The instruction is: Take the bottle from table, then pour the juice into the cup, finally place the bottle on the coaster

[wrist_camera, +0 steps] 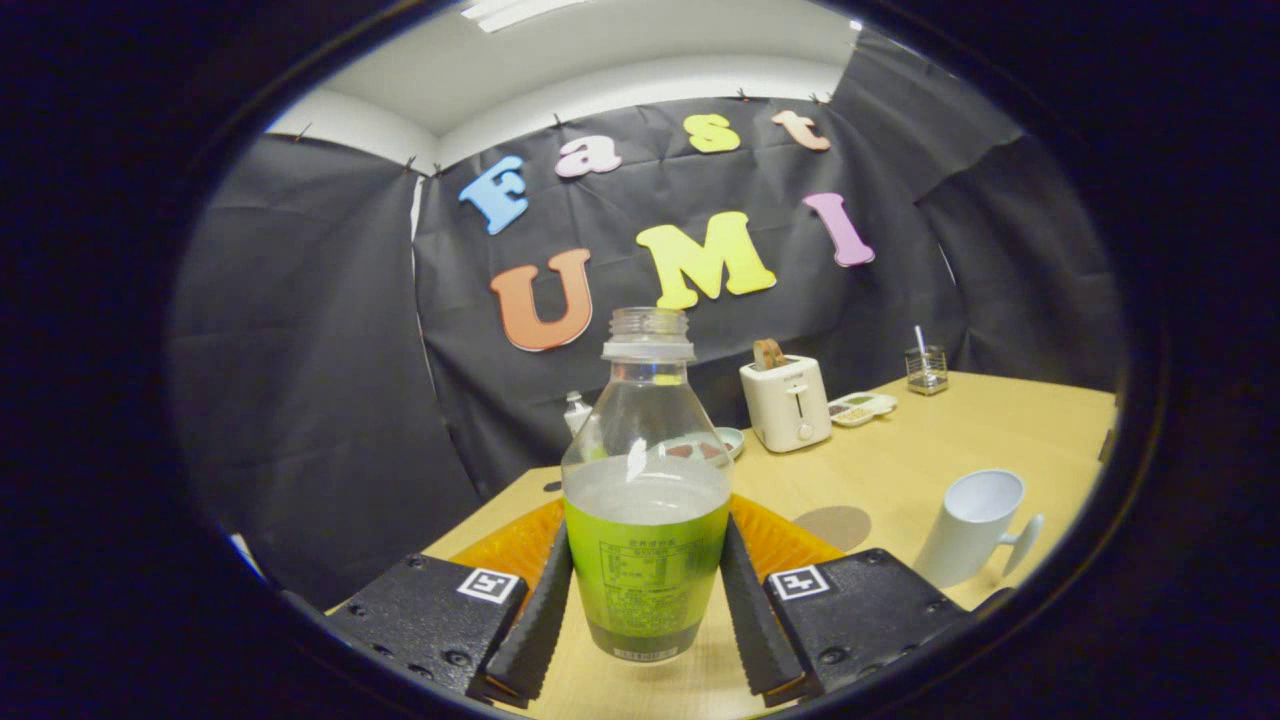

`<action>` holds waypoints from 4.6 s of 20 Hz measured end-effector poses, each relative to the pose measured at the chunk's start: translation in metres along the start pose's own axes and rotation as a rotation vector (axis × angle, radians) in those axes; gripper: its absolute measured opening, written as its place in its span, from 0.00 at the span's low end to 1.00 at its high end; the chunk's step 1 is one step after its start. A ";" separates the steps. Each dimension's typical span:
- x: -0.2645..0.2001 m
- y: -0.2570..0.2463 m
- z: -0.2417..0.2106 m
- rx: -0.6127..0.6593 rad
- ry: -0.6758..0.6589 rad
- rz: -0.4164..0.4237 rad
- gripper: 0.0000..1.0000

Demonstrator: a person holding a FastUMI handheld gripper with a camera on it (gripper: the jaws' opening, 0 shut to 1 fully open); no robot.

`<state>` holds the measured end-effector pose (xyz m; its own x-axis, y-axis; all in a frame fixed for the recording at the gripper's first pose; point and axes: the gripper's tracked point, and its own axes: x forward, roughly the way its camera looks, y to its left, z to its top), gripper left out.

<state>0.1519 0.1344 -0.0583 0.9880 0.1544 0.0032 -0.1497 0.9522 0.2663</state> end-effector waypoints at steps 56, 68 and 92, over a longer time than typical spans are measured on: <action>-0.046 -0.086 0.112 1.828 0.031 0.382 0.76; -0.052 -0.100 0.143 1.954 0.003 0.418 0.76; -0.042 -0.083 0.074 1.376 0.104 0.235 0.77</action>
<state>0.1258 0.0290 -0.0089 0.9290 0.3483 0.1251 -0.0926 -0.1083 0.9898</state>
